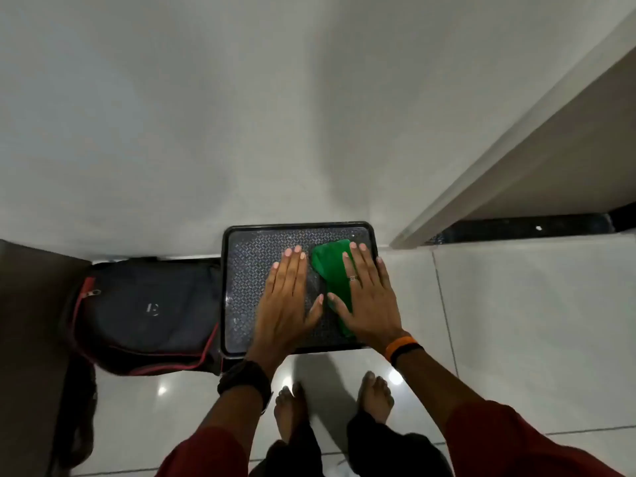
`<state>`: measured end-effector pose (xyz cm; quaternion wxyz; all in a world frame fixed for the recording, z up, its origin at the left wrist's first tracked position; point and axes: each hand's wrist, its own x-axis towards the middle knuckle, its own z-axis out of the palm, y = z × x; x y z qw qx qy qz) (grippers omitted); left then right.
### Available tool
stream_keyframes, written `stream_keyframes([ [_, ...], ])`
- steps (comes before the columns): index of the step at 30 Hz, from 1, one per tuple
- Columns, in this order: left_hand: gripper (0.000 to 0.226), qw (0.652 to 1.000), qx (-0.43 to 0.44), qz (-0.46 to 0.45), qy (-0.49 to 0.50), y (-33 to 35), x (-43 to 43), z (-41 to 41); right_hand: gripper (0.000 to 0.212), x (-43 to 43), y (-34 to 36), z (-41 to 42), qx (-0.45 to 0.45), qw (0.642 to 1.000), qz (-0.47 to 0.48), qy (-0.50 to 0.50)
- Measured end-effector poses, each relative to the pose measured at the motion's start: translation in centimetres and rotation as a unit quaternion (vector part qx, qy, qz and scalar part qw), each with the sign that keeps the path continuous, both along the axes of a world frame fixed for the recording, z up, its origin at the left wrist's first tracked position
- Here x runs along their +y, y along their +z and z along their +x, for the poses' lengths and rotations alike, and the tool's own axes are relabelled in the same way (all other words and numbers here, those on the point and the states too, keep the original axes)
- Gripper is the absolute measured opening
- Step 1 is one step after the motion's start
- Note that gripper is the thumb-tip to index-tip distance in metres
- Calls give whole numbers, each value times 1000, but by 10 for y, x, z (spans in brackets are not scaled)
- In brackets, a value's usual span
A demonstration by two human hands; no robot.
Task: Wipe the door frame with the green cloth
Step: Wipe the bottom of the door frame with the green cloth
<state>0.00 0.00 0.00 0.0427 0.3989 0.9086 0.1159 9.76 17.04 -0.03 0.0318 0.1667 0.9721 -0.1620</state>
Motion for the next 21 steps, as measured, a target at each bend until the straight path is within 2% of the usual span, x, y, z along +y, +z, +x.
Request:
stream_keyframes([
  [6, 77, 997, -41, -50, 31, -83, 5, 6, 73, -2, -80, -3, -24, 999, -18, 19],
  [9, 78, 997, -15, -61, 42, -100, 10, 5, 70, -6, -86, -9, 10, 1000, 21, 17],
  [11, 78, 996, -18, -65, 55, -96, 15, 6, 64, -4, -82, -15, 25, 999, 14, 15],
  [16, 76, 998, -8, -26, 59, -24, 23, -2, 54, 10, -10, -28, 55, 998, -13, -25],
  [21, 75, 996, 47, 44, 58, 144, 34, -22, 51, 15, 153, -27, 180, 982, 2, -65],
])
